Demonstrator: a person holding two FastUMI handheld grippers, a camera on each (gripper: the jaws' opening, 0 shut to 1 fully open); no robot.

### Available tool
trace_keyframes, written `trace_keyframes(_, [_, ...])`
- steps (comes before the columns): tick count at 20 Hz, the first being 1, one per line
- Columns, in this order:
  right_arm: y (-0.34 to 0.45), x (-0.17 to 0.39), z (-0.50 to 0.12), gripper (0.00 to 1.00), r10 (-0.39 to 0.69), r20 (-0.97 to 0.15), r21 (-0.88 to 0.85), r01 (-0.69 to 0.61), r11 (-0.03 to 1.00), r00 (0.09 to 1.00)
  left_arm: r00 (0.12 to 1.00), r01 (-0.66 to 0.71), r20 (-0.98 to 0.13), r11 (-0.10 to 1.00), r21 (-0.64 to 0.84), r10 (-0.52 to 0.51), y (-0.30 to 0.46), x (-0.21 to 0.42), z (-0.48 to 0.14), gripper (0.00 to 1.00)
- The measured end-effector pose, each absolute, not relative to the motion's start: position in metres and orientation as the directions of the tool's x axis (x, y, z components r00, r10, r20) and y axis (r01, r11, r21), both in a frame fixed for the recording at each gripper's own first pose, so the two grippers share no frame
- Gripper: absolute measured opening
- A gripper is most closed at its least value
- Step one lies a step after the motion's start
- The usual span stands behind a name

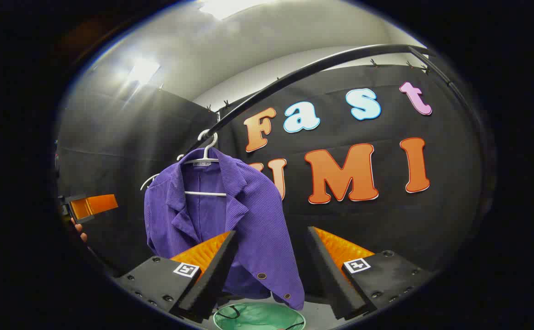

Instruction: Grasp the clothes on the hanger with both hands and then place them into the laundry hamper below.

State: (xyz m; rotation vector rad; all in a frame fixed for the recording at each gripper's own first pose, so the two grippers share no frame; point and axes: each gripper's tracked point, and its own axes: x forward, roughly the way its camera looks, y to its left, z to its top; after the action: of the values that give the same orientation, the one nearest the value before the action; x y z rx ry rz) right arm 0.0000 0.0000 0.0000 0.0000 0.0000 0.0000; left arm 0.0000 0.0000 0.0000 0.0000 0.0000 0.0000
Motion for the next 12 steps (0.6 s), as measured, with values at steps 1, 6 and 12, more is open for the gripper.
trace_keyframes(1, [-0.002,0.004,-0.005,0.99,0.009,-0.006,0.012,-0.009,1.0,1.0,1.0,0.007,-0.01,1.0,0.001,-0.007,-0.009,0.003,-0.004,0.92])
trace_keyframes(6, [-0.005,0.032,-0.034,0.99,0.006,-0.053,0.04,-0.004,0.999,0.999,0.996,0.024,-0.082,1.0,-0.01,-0.024,-0.032,0.04,-0.046,0.95])
trace_keyframes(12, [-0.013,0.053,-0.024,0.99,-0.016,-0.031,-0.037,0.015,0.999,0.999,0.989,0.098,-0.104,0.995,-0.028,-0.1,-0.053,0.065,-0.062,0.95])
